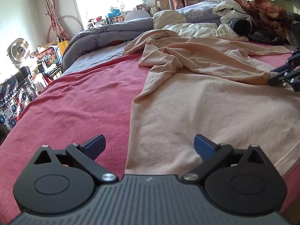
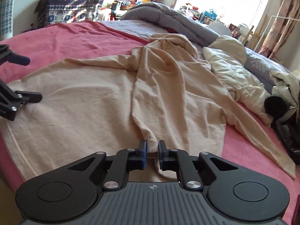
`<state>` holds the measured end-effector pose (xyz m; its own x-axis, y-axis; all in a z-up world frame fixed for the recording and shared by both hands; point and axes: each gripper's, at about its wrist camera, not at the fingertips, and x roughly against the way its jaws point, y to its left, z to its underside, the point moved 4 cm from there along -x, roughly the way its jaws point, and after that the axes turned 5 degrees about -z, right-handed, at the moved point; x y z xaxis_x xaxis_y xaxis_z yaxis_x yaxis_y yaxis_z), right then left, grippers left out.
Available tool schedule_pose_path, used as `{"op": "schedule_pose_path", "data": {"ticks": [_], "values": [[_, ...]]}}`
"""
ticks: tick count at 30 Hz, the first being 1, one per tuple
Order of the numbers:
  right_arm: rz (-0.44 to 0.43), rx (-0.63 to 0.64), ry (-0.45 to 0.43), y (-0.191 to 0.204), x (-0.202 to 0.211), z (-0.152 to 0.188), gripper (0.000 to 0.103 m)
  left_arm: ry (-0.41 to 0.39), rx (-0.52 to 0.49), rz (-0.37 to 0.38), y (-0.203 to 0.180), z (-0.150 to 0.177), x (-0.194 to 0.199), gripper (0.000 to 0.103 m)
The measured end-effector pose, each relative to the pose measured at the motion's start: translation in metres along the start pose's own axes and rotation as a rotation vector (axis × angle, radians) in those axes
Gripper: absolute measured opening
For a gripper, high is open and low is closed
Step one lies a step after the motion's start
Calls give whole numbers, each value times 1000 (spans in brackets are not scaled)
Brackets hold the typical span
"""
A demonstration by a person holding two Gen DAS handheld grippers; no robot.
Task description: Fold clothes
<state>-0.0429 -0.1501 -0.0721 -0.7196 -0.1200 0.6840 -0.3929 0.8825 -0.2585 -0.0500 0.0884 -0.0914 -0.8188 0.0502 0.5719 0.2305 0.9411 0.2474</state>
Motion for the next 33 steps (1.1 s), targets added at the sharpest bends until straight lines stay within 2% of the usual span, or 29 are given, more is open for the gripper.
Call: {"op": "schedule_pose_path", "data": {"ticks": [4,6,8,11,16,19,21,24,27,29,30,33], "values": [[104,50,-43,-19,9,-9,13,15,67,12,4,2,-2,101],[189,130,-96,-31,13,-25,12,6,77,26,3,-6,-3,101],[253,186,-161,-44,18,-54,11,-31,42,43,-2,-22,-6,101],[353,256,-307,-70,39,-114,10,-104,-56,65,-20,-58,-20,101],[454,328,-488,-93,90,-179,9,-159,-144,61,-55,-120,-72,101],[485,386,-544,-96,111,-191,9,-161,-188,7,-78,-143,-106,101],[493,417,-569,-95,122,-193,9,-175,-202,-55,-89,-153,-122,101],[498,474,-553,-96,122,-186,9,-184,-188,-161,-87,-163,-140,97],[498,498,-484,-105,100,-178,9,-149,-74,-249,-49,-167,-156,94],[498,483,-442,-117,74,-182,9,-119,19,-314,-15,-169,-163,85],[498,452,-435,-122,61,-185,5,-110,70,-344,3,-169,-164,83],[487,373,-489,-128,51,-188,5,-82,195,-419,50,-165,-165,83]]}}
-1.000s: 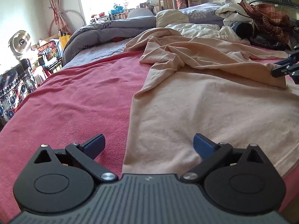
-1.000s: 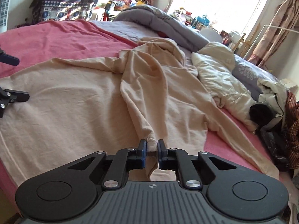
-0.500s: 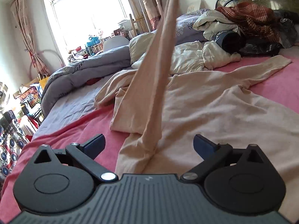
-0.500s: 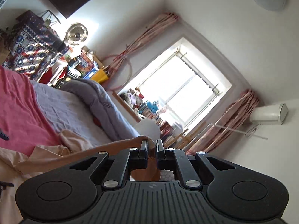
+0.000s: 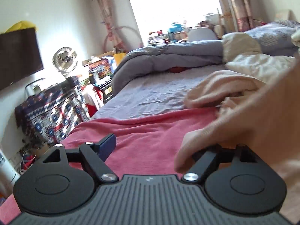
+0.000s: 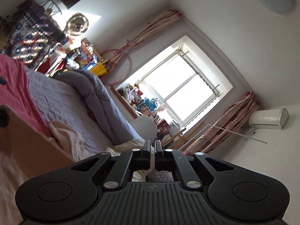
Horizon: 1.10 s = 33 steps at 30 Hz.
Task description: Fold clothes
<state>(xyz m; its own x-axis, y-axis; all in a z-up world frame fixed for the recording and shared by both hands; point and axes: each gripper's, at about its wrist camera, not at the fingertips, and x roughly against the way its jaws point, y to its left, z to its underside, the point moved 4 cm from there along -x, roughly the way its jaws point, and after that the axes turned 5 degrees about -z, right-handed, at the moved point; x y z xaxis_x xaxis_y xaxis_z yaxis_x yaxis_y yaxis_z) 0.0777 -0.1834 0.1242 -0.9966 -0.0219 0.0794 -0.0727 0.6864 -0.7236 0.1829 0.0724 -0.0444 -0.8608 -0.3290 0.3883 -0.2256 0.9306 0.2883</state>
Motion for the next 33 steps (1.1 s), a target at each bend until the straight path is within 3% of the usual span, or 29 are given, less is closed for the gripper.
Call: {"op": "schedule_pose_path", "data": {"ticks": [2,3,7,10,12,14,16,19,21,23,24,30,33], "values": [[-23,-56,-10,3,1,9,5,44,33,22,17,9,-10,83],[-77,-71,19,11,3,16,5,56,13,34,20,17,-10,83],[-336,-182,239,65,12,77,7,40,-133,33,15,52,-4,83],[-437,-302,406,93,3,124,8,85,-170,48,6,64,-10,83],[-459,-427,473,104,-17,135,11,103,-147,67,6,63,-14,84],[-480,-557,516,106,-46,143,28,130,-115,91,8,64,-20,86],[-493,-582,539,114,-73,145,54,149,-69,109,15,65,-24,88],[-494,-498,564,132,-106,145,63,163,-29,129,23,68,-25,89],[-535,-433,572,150,-123,145,60,159,-27,129,23,69,-24,89],[-568,-436,594,159,-128,146,29,158,-27,129,24,70,-25,90],[-579,-449,602,161,-130,146,8,159,-23,132,24,69,-26,90],[-446,-369,381,124,-112,97,8,176,28,165,32,70,-31,90],[-270,-282,132,84,-81,60,8,158,5,159,29,69,-27,90]]}}
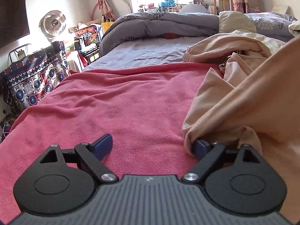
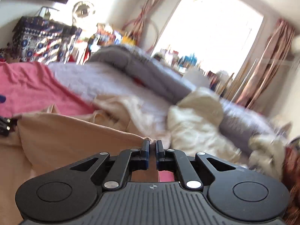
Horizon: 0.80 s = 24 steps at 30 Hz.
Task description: Fold clothes
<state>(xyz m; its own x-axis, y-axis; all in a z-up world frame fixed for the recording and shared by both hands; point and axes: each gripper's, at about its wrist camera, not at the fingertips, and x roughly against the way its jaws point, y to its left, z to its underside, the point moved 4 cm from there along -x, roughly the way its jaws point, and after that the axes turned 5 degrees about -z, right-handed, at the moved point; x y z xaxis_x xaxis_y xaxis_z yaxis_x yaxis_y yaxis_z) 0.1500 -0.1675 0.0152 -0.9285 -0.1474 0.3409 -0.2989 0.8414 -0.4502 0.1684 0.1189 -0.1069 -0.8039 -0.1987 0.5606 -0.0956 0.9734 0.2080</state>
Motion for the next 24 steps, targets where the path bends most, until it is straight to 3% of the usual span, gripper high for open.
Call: {"op": "schedule_pose_path", "data": {"ticks": [3,4,8,12,13,14,16,19,22,24], "values": [[-22,126,-102,4,37,4,9,-30,-40,-9,-7,0,6,90],[-35,158,-68,8,40,16,9,-38,-52,-14,-9,-1,7,90],[-155,276,254,31,41,106,9,-60,-60,23,-10,-1,12,90],[-237,273,444,42,58,144,9,-144,-34,102,-6,-2,28,92],[-240,282,458,42,61,141,16,-170,-29,135,-5,-2,33,93],[-228,282,459,40,60,132,23,-200,-25,171,-5,-1,38,93],[-212,235,435,36,50,104,56,-263,-24,243,-4,0,50,95],[-237,44,360,31,13,41,70,-340,-22,351,-4,2,64,95],[-321,-156,308,47,-54,-28,72,-348,15,417,1,0,65,95],[-380,-236,319,76,-107,-65,72,-333,53,460,5,-1,62,97]]}}
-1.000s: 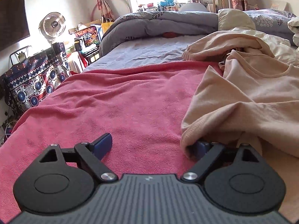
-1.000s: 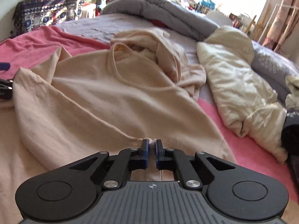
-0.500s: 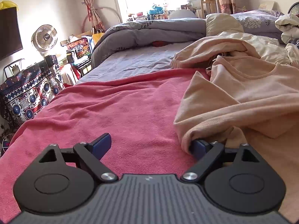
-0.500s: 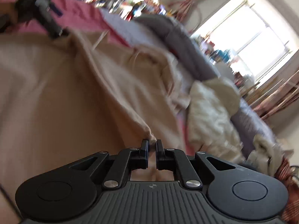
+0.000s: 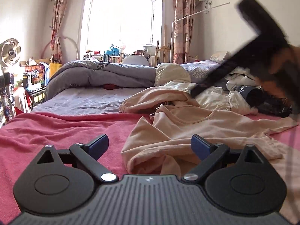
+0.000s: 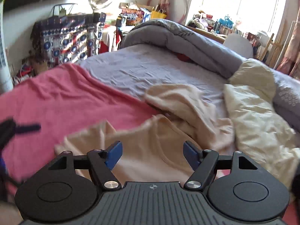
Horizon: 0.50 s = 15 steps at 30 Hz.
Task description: Fold clothes
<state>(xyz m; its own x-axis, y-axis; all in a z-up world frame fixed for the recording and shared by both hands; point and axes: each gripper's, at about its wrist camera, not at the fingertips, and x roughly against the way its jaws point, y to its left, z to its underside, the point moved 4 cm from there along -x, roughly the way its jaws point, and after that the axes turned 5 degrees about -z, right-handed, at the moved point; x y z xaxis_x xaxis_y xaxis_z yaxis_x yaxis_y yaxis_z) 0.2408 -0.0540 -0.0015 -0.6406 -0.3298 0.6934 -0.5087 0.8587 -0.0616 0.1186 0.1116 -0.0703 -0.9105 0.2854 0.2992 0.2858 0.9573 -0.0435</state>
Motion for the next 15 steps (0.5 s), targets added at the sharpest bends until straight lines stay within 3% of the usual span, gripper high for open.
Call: {"op": "schedule_pose_path", "data": {"ticks": [3,5,7,8,9,10,12,15], "values": [[-80,-34,173,32,-86,-39,73,14,62,42,6,1,-1,98],[-23,-17,356,46,-135,-39,66,17,87,44,10,1,-1,98],[35,0,457,53,-153,-26,32,13,111,59,14,1,2,98],[23,-3,443,50,-149,-23,32,5,127,71,16,0,3,98],[12,-7,429,47,-145,-20,16,-5,148,86,18,0,5,98],[25,-28,411,38,-137,-18,7,-12,168,97,21,0,6,98],[71,-77,360,19,-113,-13,7,-25,198,106,24,0,8,98],[-5,-107,261,3,-68,2,7,-31,225,109,28,0,9,98]]}}
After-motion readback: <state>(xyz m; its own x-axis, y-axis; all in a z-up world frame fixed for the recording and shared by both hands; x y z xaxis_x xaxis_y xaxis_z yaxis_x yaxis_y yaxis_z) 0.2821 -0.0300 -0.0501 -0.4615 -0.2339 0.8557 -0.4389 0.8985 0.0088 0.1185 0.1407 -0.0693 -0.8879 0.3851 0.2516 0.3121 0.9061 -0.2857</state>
